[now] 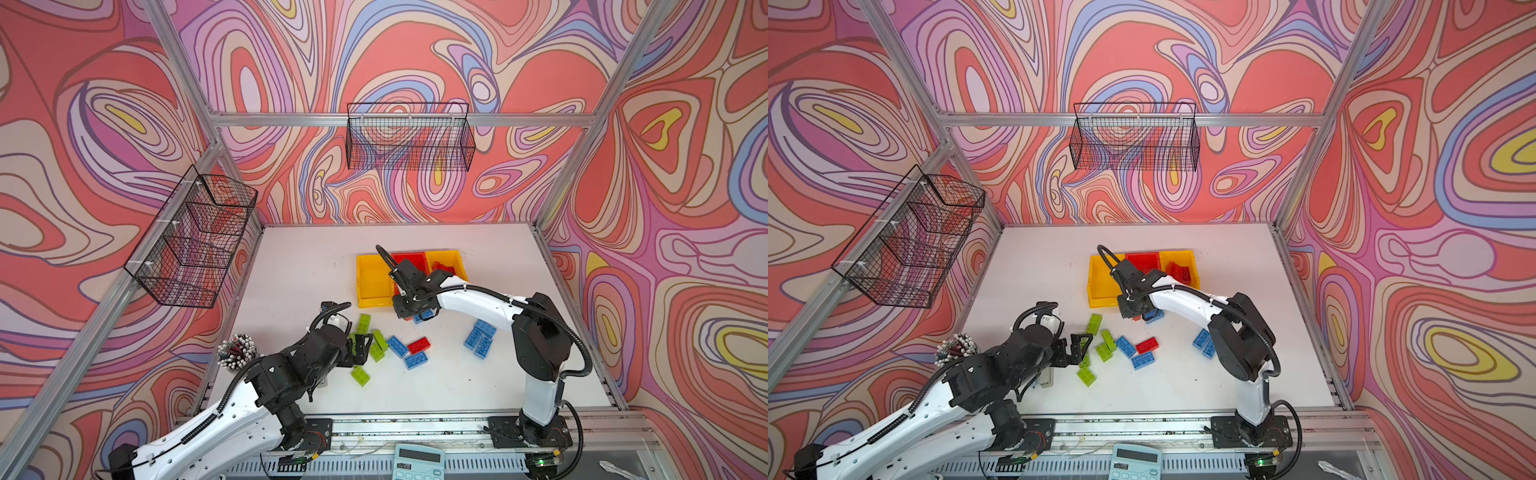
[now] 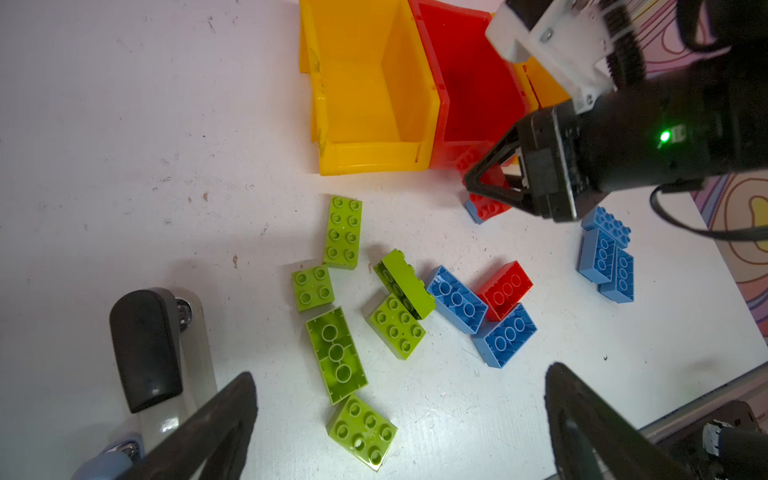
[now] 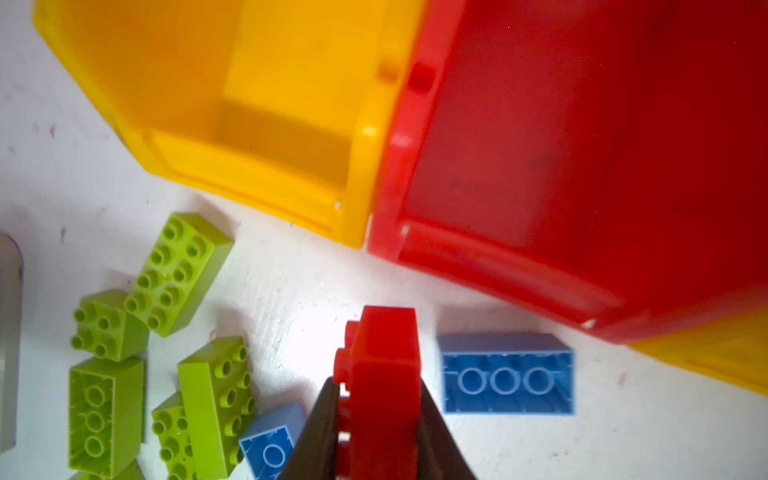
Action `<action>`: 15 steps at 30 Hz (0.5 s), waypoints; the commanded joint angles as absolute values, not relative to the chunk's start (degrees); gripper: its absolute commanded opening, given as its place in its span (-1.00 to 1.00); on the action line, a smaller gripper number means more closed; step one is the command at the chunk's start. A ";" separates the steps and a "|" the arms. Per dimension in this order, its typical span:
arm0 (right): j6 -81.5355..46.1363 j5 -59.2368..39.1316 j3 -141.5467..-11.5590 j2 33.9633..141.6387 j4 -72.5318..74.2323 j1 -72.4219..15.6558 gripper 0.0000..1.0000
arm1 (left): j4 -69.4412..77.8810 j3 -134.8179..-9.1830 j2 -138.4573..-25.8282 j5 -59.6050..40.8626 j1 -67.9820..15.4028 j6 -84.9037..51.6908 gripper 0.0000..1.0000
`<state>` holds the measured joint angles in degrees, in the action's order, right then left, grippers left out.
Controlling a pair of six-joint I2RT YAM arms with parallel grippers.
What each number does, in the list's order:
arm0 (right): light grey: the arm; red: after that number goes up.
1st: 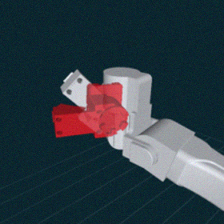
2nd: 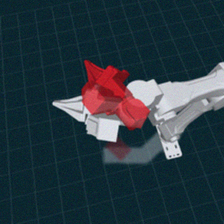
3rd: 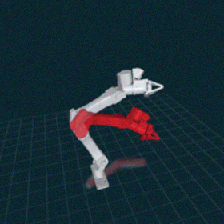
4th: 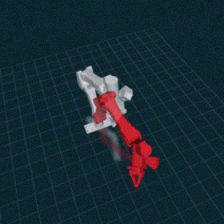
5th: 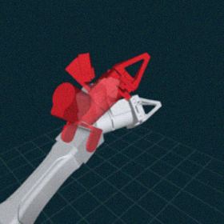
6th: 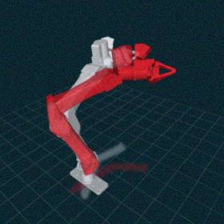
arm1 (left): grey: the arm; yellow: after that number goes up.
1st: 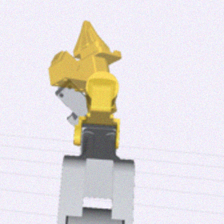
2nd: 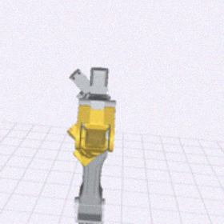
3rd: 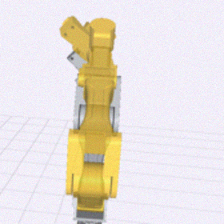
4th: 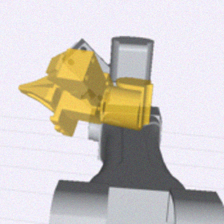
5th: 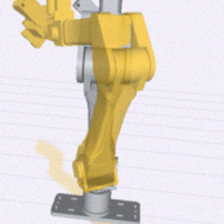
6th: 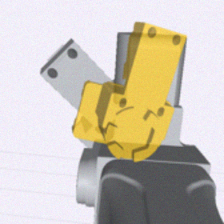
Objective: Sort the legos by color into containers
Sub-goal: 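Carry the red brick into the yellow bin and open the right gripper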
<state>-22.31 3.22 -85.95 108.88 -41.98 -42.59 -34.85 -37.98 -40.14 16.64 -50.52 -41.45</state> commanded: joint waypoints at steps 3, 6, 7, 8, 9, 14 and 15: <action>-18.82 4.81 -91.57 105.64 -46.68 -32.75 -0.64 | -30.13 -41.92 -46.04 17.94 -50.20 -35.91 1.00; -17.05 4.50 -93.82 106.88 -46.98 -27.16 -0.64 | -27.46 -44.65 -50.91 17.08 -49.92 -33.44 1.00; -16.49 4.39 -94.29 107.43 -46.73 -25.58 -0.63 | -26.72 -45.83 -52.80 16.67 -49.86 -32.69 1.00; -16.16 4.39 -94.54 107.98 -46.16 -23.97 -0.62 | -25.99 -47.17 -54.75 16.12 -49.64 -31.84 1.00; -16.09 4.08 -94.78 108.56 -45.75 -22.64 -0.62 | -25.59 -48.29 -56.40 15.81 -49.53 -30.92 1.00; -16.17 1.06 -97.12 112.73 -44.65 -17.48 -0.60 | -25.47 -55.35 -64.02 12.86 -47.49 -28.41 1.00; -16.01 0.77 -97.96 113.84 -44.73 -16.95 -0.59 | -25.41 -56.48 -65.26 11.99 -46.92 -28.24 1.00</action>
<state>-17.26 2.68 -96.23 110.87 -44.23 -17.63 -26.76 -53.58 -63.29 14.26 -48.18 -30.83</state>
